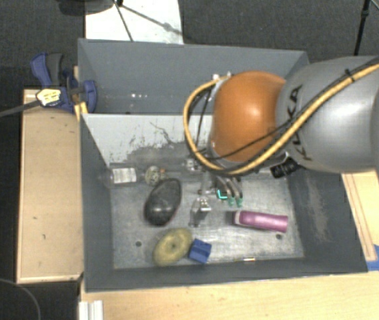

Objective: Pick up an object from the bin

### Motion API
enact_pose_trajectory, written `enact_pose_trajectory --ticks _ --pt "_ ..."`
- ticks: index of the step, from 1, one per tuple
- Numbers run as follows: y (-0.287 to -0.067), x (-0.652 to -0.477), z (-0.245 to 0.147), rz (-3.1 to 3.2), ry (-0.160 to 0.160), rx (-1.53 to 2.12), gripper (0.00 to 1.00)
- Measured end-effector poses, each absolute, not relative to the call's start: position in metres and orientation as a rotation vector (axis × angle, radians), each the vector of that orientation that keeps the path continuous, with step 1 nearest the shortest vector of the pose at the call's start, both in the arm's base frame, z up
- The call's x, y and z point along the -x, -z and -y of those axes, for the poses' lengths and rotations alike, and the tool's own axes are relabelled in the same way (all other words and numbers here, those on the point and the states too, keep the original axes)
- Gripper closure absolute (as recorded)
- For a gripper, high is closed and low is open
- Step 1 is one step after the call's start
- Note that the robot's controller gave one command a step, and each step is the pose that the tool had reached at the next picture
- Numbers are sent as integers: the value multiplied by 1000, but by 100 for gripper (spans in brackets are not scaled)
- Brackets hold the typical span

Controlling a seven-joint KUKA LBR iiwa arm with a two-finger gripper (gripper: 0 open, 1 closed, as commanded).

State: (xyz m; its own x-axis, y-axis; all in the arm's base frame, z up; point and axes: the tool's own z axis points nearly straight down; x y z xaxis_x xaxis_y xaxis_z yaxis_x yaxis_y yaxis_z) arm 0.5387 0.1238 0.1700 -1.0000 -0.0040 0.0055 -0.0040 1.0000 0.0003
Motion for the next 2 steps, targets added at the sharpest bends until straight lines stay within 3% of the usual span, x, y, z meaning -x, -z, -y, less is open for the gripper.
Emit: enact_pose_trajectory --ticks 1,2 --pt "-199 -562 -120 3112 1 -475 0" --pt "-80 -579 -175 3067 8 -699 0"
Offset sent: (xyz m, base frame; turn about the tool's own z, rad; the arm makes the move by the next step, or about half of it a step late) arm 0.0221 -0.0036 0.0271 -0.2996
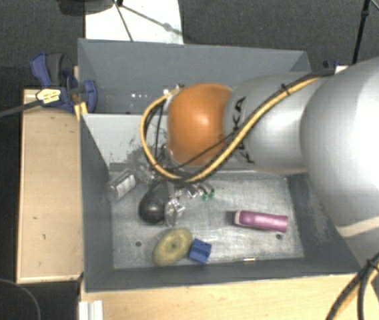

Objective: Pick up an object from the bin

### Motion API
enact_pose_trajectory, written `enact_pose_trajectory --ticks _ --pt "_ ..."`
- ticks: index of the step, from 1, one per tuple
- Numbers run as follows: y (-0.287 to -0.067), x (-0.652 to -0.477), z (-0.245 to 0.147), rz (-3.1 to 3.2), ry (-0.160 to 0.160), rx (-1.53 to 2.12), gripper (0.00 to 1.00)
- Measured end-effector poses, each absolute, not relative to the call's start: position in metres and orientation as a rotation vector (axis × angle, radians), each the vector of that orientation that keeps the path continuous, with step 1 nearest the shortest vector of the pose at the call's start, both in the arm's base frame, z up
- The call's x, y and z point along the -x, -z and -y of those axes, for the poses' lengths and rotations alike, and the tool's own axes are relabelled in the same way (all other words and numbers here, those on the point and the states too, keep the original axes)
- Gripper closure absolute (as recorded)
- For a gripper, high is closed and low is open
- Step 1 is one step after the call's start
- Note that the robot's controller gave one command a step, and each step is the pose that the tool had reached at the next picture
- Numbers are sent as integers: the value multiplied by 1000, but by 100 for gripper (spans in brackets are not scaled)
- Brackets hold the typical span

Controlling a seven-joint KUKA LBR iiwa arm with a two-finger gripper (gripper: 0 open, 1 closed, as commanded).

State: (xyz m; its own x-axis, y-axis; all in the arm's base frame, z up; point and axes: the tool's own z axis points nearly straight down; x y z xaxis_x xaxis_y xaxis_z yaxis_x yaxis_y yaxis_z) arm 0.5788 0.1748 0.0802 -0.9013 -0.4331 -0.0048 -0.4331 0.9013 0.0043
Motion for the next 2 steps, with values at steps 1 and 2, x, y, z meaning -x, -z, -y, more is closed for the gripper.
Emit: enact_pose_trajectory --ticks 1,2 --pt "-83 -578 -174 -3069 -8 688 100" --pt "-207 -583 -156 -3029 0 796 100"
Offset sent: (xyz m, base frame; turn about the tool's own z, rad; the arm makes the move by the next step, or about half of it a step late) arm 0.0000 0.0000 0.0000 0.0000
